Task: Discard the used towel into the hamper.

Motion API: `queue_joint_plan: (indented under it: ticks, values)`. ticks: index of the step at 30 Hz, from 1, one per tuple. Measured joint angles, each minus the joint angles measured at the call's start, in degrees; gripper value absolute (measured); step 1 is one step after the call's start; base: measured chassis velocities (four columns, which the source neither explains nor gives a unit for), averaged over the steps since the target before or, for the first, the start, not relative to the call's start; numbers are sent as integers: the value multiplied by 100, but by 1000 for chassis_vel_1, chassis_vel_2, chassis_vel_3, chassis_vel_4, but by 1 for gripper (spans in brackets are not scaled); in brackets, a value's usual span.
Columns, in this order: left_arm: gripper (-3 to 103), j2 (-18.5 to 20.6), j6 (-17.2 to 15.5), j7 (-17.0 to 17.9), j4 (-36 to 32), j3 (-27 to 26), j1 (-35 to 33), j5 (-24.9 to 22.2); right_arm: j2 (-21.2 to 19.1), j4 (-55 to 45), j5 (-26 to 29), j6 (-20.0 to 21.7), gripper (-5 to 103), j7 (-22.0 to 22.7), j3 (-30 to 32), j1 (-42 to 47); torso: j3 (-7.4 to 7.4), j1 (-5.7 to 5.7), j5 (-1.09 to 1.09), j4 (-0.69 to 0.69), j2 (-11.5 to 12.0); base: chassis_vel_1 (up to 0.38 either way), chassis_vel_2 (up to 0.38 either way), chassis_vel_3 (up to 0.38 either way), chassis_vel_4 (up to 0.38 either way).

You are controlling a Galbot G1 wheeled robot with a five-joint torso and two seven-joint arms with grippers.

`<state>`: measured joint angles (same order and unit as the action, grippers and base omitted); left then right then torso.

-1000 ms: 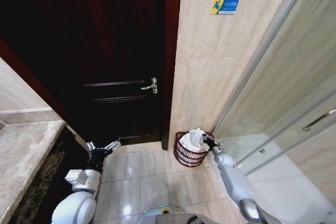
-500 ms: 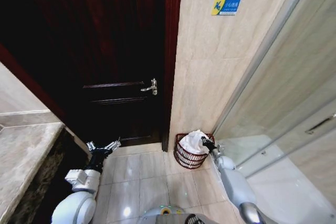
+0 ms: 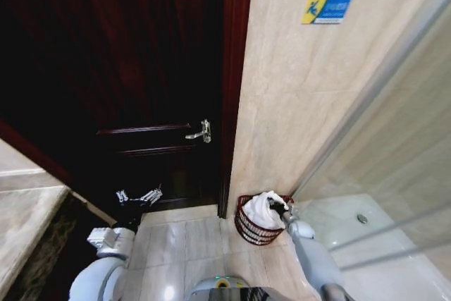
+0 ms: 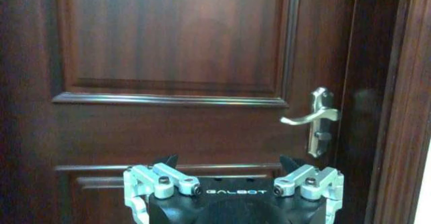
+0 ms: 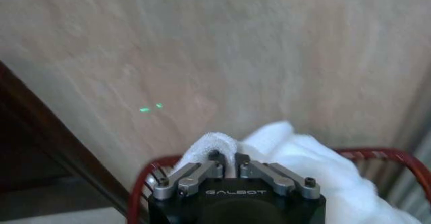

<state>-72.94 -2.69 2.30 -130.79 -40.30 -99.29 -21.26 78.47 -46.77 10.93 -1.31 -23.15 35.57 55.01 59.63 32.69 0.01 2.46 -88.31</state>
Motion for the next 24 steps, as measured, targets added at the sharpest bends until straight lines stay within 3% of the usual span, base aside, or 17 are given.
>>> queue_joint_plan:
  ticks: [1, 6, 24]
  values:
    - [98, 1, 0, 0, 0, 0, 1, 0, 29, 57, -112, 21, 13, 32, 53, 4, -1, -3, -5, -3, 0, -47, -5, -61, -19]
    - [98, 0, 0, 0, 0, 0, -2, 0, 27, 303, -494, -36, 13, 55, 214, 13, -3, -11, -2, 0, -4, 23, -8, -40, 2]
    - [98, 0, 0, 0, 0, 0, -1, 0, 60, 1817, -859, -230, 18, 108, 424, -787, -2, -6, -1, 1, -3, 10, -6, -4, 10]
